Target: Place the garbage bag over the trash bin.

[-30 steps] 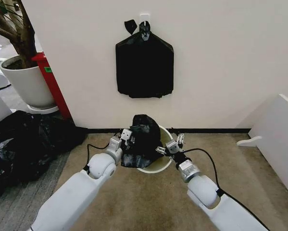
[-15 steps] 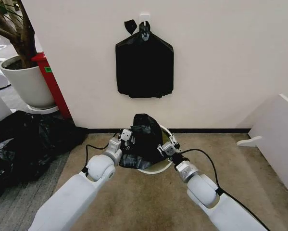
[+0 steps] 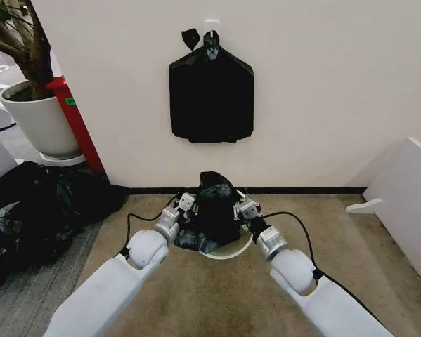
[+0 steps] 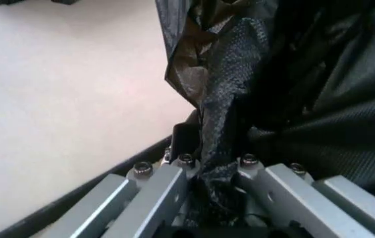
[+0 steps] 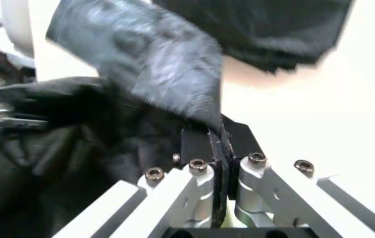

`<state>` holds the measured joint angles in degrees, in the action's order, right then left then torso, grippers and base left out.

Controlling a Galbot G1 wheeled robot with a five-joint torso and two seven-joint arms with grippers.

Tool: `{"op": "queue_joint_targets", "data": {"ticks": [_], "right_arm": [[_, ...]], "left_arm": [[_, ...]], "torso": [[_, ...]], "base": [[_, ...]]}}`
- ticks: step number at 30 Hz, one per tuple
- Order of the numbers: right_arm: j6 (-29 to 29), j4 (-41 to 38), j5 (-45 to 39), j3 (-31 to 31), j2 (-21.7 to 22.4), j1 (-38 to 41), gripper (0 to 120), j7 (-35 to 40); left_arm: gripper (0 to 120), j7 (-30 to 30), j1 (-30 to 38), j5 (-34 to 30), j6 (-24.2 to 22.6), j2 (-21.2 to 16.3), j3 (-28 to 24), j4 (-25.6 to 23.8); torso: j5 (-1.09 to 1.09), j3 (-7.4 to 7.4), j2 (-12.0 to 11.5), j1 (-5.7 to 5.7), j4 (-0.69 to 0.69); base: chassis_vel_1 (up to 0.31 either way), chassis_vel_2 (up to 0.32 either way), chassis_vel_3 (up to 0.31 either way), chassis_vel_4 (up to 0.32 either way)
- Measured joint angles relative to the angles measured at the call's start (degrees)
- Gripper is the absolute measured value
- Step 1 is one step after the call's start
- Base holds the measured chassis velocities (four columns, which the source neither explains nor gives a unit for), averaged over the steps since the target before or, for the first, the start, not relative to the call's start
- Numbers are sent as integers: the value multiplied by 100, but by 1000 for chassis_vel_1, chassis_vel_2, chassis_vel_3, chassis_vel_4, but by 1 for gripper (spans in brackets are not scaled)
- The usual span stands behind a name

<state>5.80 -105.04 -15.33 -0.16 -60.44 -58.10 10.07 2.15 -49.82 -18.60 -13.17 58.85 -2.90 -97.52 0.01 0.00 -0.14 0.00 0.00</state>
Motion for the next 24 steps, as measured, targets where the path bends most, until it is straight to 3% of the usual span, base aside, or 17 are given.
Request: {"op": "queue_joint_targets", "data": {"ticks": [4, 12, 17, 24], "right_arm": [[227, 15, -779, 96, 41, 84, 0, 220], [469, 98, -1464, 189, 56, 101, 0, 485], [610, 107, -1755, 282, 96, 68, 0, 595], [837, -42, -2048, 299, 158, -32, 0, 681]], "left_arm": [[2, -329, -82, 138, 332, -119, 169, -7], [2, -1246, -200, 215, 1250, -264, 619, 130], [2, -1731, -244, -179, 1443, -352, 799, 142], [2, -1889, -233, -683, 1515, -331, 879, 144]], "torso": [[0, 0, 0, 0, 0], [0, 0, 0, 0, 0], [-1, 0, 0, 0, 0], [-1, 0, 0, 0, 0]], "base": [[0, 0, 0, 0], [0, 0, 0, 0], [0, 0, 0, 0], [0, 0, 0, 0]]}}
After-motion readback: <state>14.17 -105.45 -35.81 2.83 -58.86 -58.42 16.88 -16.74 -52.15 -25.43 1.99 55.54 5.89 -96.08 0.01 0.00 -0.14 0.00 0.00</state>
